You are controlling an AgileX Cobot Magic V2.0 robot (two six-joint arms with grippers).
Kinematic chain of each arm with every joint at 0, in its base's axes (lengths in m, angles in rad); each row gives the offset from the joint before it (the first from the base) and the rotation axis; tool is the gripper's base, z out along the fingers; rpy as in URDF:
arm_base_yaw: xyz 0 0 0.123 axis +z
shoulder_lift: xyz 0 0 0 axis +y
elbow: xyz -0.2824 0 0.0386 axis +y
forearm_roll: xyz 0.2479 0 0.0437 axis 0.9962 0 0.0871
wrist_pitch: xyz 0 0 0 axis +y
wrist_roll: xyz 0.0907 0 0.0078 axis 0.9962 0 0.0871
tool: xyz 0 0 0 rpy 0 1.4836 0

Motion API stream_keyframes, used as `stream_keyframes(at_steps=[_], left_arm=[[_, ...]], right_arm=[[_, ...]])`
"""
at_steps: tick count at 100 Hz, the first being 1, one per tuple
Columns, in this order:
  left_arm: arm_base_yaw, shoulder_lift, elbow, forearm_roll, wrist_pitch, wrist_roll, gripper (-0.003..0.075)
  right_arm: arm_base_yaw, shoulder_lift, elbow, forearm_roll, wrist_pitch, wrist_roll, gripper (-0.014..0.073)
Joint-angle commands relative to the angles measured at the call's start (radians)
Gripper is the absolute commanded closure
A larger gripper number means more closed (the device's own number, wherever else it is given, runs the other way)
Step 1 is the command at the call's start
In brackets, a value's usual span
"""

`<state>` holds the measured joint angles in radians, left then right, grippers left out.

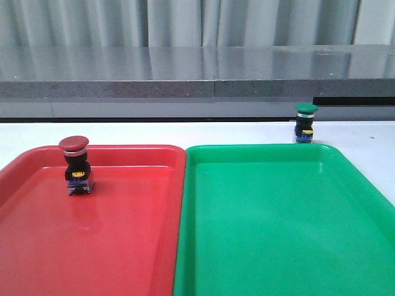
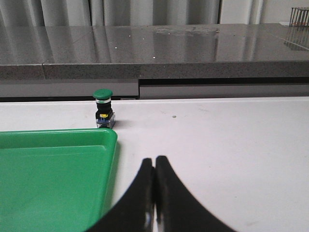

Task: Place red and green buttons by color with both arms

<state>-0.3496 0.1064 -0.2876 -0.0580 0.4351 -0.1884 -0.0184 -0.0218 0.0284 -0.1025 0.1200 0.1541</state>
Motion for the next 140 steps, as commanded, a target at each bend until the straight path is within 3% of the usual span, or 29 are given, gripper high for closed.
stream_keyframes(at_steps=[1,25,52,86,95,119,140], left_arm=[[-0.007,0.010,-0.023,0.002,-0.076,-0.001,0.0739],[-0.007,0.010,-0.023,0.014,-0.101,-0.001,0.0739],[0.000,0.008,0.003,0.271,-0.126,-0.001,0.0739],[0.290,-0.126,0.124,0.236,-0.130,-0.001,0.0739],[0.333,-0.142,0.179,0.238,-0.197,-0.001,0.0739],[0.358,-0.146,0.314,0.257,-0.447,-0.001,0.0739],[0.358,-0.146,0.314,0.258,-0.435,-0.001,0.0739]], right_arm=[[-0.007,-0.009,-0.017,-0.013,-0.081,-0.006,0.0660],[-0.007,-0.009,-0.017,-0.013,-0.081,-0.006,0.0660],[-0.007,-0.009,-0.017,-0.013,-0.081,-0.006,0.0660],[-0.007,-0.009,-0.017,-0.013,-0.081,-0.006,0.0660],[-0.007,-0.009,-0.017,-0.013,-0.081,-0.006,0.0660],[-0.007,-0.009,-0.017,-0.013,-0.081,-0.006,0.0660],[-0.007,-0.009,-0.017,-0.013,-0.081,-0.006,0.0660]])
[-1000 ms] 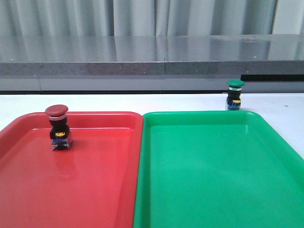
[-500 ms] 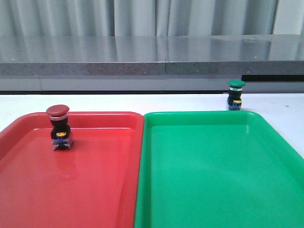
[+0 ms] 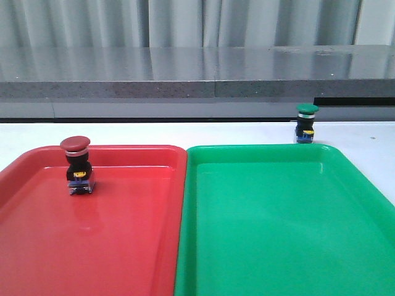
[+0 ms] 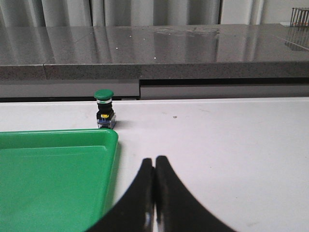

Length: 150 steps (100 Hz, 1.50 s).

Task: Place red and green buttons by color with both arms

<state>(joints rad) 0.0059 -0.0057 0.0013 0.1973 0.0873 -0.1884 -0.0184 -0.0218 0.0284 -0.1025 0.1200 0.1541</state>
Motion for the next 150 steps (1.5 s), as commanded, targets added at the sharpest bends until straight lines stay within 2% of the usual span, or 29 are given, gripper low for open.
stream_keyframes(at_steps=[1,104,123,133,150], left_arm=[[0.002,-0.033,0.025,0.002,-0.087,-0.001,0.0739],[0.002,-0.033,0.025,-0.009,-0.087,-0.001,0.0739],[0.002,-0.033,0.025,-0.009,-0.087,-0.001,0.0739],[0.002,-0.033,0.025,-0.009,-0.087,-0.001,0.0739],[0.002,-0.033,0.025,-0.009,-0.087,-0.001,0.0739]], right_arm=[[-0.007,-0.009,-0.017,-0.013,-0.081,-0.006,0.0660],[-0.007,-0.009,-0.017,-0.013,-0.082,-0.006,0.0660],[-0.007,-0.009,-0.018,-0.013,-0.236,-0.005,0.0660],[-0.007,-0.002,-0.050,-0.013,-0.287,-0.003,0.0660],[-0.007,0.120,-0.180,-0.003,-0.220,0.008,0.0660]])
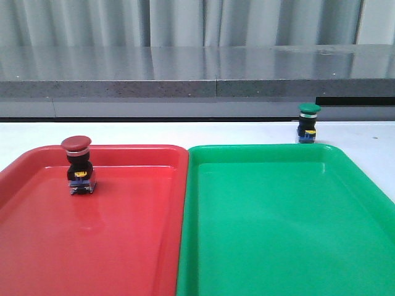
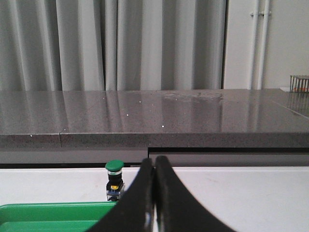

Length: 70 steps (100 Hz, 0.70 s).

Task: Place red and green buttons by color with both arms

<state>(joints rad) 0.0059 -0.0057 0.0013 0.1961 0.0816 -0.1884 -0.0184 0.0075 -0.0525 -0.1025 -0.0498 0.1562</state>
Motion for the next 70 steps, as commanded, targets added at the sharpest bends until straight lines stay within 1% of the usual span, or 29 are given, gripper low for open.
stream_keyframes(at_steps=[1,16,24,35,50,70], left_arm=[[0.002,-0.033,0.025,-0.008,-0.082,-0.001,0.0739],[0.002,-0.033,0.025,-0.008,-0.082,-0.001,0.0739],[0.002,-0.033,0.025,-0.008,-0.082,-0.001,0.0739],[0.002,-0.033,0.025,-0.008,-0.082,-0.001,0.0739],[0.002,-0.033,0.025,-0.008,-0.082,-0.001,0.0739],[0.002,-0.033,0.025,-0.008,-0.082,-0.001,0.0739]], right_arm=[[-0.007,0.100,-0.106,-0.001,-0.045,0.006,0.0660],[-0.007,0.324,-0.283,0.006,0.092,0.006,0.0660],[-0.007,0.458,-0.369,0.006,0.098,0.006,0.0660],[-0.007,0.616,-0.477,0.006,0.039,0.006,0.0660],[-0.006,0.784,-0.590,0.006,-0.063,0.006,0.0660],[0.027,1.015,-0.657,0.001,-0.289,0.006,0.0660]])
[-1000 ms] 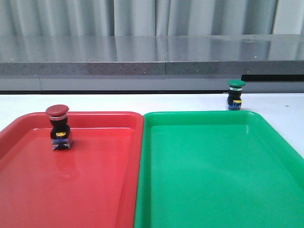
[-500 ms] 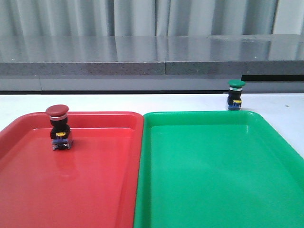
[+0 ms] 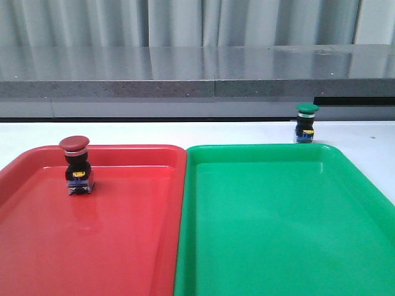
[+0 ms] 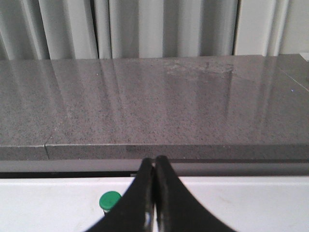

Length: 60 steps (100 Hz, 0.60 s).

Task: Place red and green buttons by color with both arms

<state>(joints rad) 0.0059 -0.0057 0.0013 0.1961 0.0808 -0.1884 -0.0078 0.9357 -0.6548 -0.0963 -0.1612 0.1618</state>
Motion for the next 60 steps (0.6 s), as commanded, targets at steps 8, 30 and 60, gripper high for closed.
stream_keyframes(at_steps=[8,30,60], left_arm=[[0.002,-0.033,0.025,-0.008,-0.081,-0.001,0.0739],[0.002,-0.033,0.025,-0.008,-0.081,-0.001,0.0739],[0.002,-0.033,0.025,-0.008,-0.081,-0.001,0.0739]], right_arm=[[0.041,0.172,-0.075,-0.030,-0.223,0.000,0.0660],[0.092,0.375,-0.102,-0.133,-0.317,0.000,0.0465],[0.093,0.561,-0.102,-0.156,-0.390,0.000,-0.0053]])
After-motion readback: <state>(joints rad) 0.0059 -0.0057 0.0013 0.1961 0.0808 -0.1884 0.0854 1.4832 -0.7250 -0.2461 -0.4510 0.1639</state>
